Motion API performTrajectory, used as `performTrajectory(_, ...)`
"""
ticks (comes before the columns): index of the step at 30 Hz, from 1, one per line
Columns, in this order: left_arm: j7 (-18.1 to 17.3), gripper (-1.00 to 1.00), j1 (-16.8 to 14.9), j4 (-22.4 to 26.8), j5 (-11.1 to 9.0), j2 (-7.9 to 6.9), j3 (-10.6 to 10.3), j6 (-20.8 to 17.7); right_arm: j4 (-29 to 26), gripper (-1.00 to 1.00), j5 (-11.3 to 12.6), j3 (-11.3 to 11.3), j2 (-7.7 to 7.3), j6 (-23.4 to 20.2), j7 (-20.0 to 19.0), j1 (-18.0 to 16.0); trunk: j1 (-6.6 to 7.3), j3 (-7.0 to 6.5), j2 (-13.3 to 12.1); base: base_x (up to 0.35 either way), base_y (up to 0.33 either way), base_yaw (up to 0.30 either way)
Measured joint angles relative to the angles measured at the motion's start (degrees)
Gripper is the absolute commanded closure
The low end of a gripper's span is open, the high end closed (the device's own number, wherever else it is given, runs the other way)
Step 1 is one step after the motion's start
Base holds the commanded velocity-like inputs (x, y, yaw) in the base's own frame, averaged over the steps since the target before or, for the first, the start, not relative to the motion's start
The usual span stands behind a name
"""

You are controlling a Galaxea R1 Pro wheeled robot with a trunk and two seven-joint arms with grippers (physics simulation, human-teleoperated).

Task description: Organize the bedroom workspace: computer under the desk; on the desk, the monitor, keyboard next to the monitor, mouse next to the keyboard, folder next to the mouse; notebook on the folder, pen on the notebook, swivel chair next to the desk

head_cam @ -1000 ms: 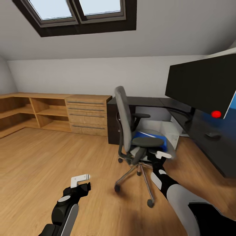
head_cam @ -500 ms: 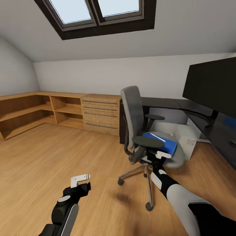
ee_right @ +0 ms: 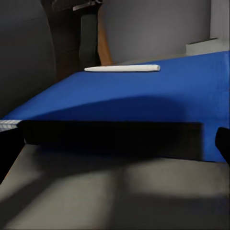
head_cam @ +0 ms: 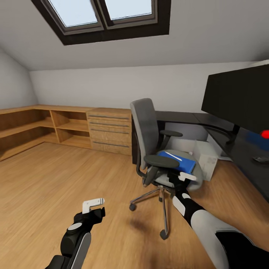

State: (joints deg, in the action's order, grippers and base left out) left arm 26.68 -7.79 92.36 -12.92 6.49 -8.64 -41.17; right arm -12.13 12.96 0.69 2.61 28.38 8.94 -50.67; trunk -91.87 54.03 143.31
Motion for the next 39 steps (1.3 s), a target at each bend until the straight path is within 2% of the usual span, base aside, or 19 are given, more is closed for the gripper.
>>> performTrajectory(6,0.1,-1.00,0.0,0.1,0.0,-0.03,0.3,0.0,0.0,-1.00,0.1,0.1,-0.27,-0.1,0.0,0.0,0.00,-0.18,0.0,0.000,0.000,-0.242)
performTrajectory(8,0.2,-1.00,0.0,0.1,0.0,-0.06,1.3,0.0,0.0,-1.00,0.5,0.3,-0.54,-0.2,0.0,0.0,0.00,-0.23,0.0,0.000,0.000,-0.239)
performTrajectory(14,0.3,-1.00,0.0,0.2,0.0,-0.07,2.4,0.0,0.0,-1.00,4.5,0.3,-1.02,-0.1,-0.3,0.0,0.00,-0.30,0.0,0.000,0.000,-0.105)
performTrajectory(23,0.3,-1.00,0.0,0.2,0.0,-0.07,2.6,0.0,0.1,-1.00,6.0,0.4,-1.13,-0.1,-0.2,0.0,0.00,-0.32,0.0,0.000,0.000,-0.018)
performTrajectory(27,0.3,-1.00,0.0,0.2,0.0,-0.07,2.6,0.0,0.1,-1.00,7.4,1.1,-1.44,-0.3,-0.1,0.0,0.00,-0.32,0.0,0.000,0.000,-0.003)
performTrajectory(33,0.3,-1.00,0.0,0.2,0.0,-0.07,2.6,0.0,0.0,-1.00,13.3,4.0,-2.61,-0.8,0.0,0.0,0.00,-0.32,0.0,0.000,0.000,0.000)
performTrajectory(35,0.3,-1.00,0.0,0.2,0.0,-0.07,2.7,0.0,-0.1,-1.00,17.8,5.3,-3.09,-1.0,0.0,0.0,0.00,-0.32,0.0,0.000,0.000,0.000)
performTrajectory(39,0.3,-1.00,0.0,0.2,0.0,-0.07,2.7,0.0,-0.2,-1.00,21.1,5.8,-3.91,-1.1,0.0,0.0,0.00,-0.32,0.0,0.000,0.000,0.000)
